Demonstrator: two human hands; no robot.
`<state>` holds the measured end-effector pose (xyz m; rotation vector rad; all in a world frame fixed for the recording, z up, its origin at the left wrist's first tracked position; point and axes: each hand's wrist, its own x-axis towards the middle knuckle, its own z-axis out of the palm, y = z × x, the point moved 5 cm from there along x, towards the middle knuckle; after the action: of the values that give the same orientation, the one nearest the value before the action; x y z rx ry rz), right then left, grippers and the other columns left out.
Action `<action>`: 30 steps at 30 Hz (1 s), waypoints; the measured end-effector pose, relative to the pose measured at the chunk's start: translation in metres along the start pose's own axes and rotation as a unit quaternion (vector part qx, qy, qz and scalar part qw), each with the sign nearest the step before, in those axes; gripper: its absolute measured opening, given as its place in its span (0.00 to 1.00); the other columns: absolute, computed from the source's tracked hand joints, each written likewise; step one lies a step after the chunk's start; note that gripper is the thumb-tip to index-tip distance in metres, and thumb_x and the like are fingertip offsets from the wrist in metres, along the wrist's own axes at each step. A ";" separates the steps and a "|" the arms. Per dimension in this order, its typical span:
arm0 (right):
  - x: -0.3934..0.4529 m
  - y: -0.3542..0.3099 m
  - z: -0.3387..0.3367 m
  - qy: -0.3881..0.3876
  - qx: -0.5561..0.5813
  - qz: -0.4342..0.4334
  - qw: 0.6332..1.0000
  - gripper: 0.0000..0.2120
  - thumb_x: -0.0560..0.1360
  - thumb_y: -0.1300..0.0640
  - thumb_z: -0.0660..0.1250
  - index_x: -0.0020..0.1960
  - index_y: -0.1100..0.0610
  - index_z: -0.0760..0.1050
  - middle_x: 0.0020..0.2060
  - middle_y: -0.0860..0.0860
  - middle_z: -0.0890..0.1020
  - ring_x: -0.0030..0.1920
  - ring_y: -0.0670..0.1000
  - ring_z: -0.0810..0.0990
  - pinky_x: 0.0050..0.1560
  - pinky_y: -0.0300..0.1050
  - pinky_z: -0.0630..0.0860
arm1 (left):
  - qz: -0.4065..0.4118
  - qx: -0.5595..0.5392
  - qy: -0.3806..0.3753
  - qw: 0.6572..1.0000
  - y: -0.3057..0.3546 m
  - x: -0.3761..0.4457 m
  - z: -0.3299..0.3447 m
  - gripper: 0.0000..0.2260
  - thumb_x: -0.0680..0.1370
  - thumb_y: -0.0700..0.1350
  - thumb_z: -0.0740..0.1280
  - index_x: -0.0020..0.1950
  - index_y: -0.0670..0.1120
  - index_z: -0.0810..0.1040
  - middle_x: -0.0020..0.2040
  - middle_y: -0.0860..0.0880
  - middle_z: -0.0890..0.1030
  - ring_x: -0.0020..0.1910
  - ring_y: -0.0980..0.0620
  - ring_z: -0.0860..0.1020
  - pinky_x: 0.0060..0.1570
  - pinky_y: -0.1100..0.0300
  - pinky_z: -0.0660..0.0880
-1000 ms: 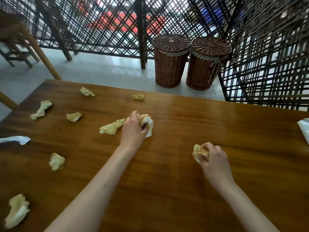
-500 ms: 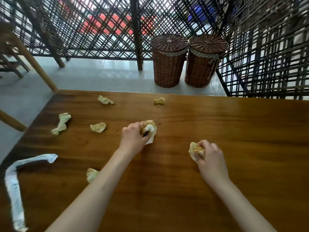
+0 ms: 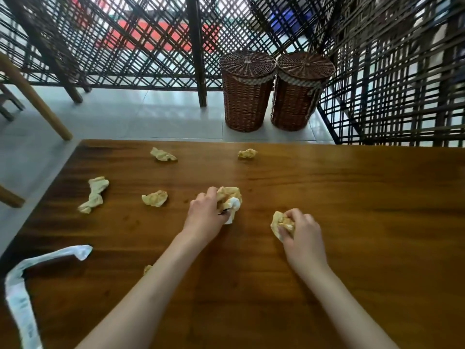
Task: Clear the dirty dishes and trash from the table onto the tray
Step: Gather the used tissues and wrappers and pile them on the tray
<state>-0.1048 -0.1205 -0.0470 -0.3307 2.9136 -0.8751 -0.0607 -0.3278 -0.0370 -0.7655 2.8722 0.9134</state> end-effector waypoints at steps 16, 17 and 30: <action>0.139 -0.082 0.043 -0.016 -0.030 -0.086 0.996 0.15 0.75 0.60 0.67 0.61 0.61 0.75 0.59 0.57 0.69 0.60 0.56 0.69 0.58 0.41 0.66 | 0.000 -0.070 0.097 0.993 -0.027 0.027 -0.033 0.21 0.74 0.48 0.70 0.65 0.48 0.69 0.50 0.52 0.73 0.50 0.54 0.71 0.46 0.63 0.68; 0.144 -0.086 0.047 -0.022 -0.036 -0.091 0.995 0.16 0.75 0.60 0.68 0.61 0.61 0.75 0.61 0.57 0.67 0.62 0.57 0.68 0.61 0.43 0.66 | -0.003 -0.072 0.101 0.992 -0.030 0.028 -0.034 0.21 0.74 0.48 0.70 0.64 0.48 0.69 0.49 0.52 0.73 0.50 0.54 0.72 0.46 0.63 0.68; 0.174 -0.102 0.067 -0.047 -0.114 -0.116 0.986 0.10 0.76 0.61 0.63 0.58 0.57 0.73 0.55 0.56 0.75 0.54 0.57 0.72 0.51 0.48 0.72 | -0.010 -0.096 0.122 0.988 -0.051 0.028 -0.052 0.21 0.74 0.49 0.70 0.65 0.50 0.70 0.51 0.54 0.74 0.50 0.56 0.73 0.47 0.66 0.69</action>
<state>-0.2464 -0.2794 -0.0488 -0.7188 2.9293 -0.5296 -0.0552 -0.4049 -0.0260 -0.9853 3.0063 1.1852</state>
